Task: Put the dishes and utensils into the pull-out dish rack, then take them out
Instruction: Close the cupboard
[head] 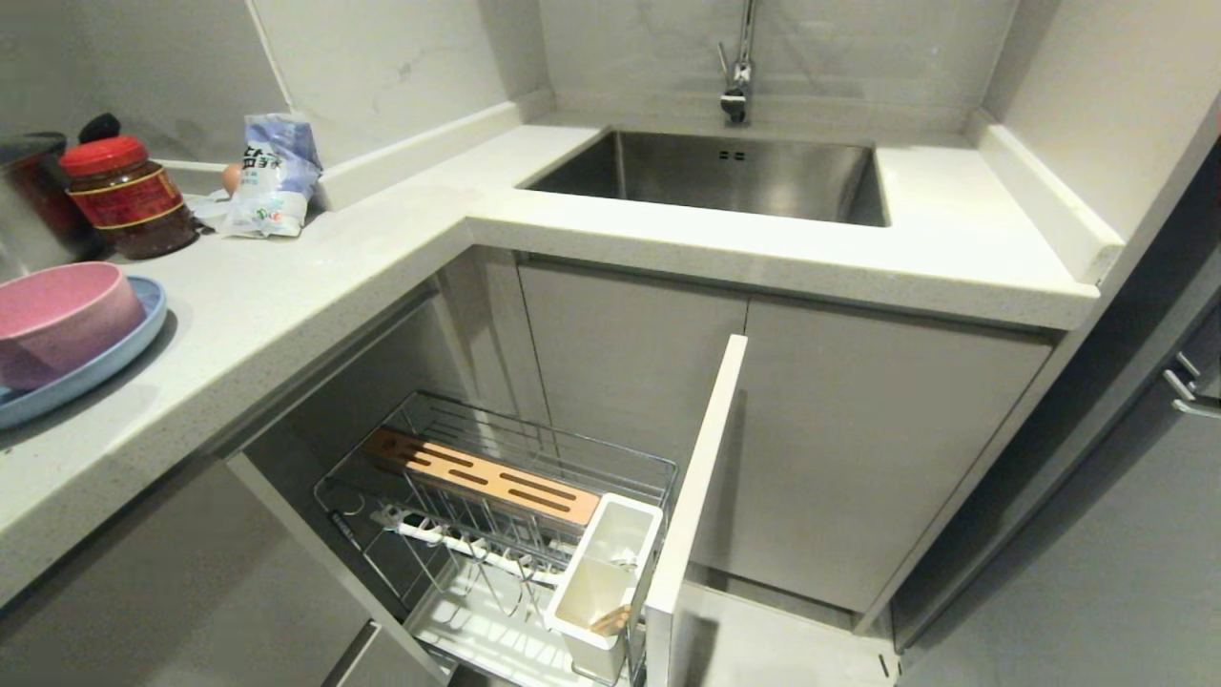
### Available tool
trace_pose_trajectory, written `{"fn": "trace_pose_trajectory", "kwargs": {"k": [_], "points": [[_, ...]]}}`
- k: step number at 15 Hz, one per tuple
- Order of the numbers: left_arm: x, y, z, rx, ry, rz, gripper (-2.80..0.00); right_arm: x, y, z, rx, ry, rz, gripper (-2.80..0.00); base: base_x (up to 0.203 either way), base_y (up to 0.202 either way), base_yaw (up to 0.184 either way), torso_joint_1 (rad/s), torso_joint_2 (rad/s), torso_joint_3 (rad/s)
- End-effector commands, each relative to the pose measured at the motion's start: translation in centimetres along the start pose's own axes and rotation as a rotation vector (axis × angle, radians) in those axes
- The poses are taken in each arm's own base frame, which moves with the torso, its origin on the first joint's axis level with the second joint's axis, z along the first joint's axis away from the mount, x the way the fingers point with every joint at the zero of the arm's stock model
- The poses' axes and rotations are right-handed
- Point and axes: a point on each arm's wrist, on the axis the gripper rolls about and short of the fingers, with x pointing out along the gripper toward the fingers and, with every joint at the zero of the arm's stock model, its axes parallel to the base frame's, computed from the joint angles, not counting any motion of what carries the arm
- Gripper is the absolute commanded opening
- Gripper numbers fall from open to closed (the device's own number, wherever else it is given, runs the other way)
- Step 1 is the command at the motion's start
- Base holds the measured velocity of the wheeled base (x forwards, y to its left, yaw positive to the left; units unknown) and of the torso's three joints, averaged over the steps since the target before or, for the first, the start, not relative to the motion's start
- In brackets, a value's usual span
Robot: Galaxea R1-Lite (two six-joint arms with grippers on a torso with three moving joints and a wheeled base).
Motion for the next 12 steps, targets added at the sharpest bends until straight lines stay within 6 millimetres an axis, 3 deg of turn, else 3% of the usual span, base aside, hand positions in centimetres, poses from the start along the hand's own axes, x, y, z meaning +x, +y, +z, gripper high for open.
{"fn": "trace_pose_trajectory", "kwargs": {"k": [1, 8, 12], "points": [[-0.8, 0.9, -0.4, -0.032, -0.019, 0.027, -2.80, 0.1, 0.0, -0.7, 0.000, 0.025, 0.000, -2.80, 0.000, 0.000, 0.000, 0.000, 0.00, 0.000], [-4.1, 3.2, 0.8, -0.262, -0.335, 0.077, -2.80, 0.1, 0.0, -0.7, 0.000, 0.025, 0.000, -2.80, 0.000, 0.000, 0.000, 0.000, 0.00, 0.000], [-6.5, 4.0, 1.3, -0.354, -0.565, -0.035, -2.80, 0.1, 0.0, -0.7, 0.001, 0.025, 0.000, -2.80, 0.000, 0.000, 0.000, 0.000, 0.00, 0.000]]}}
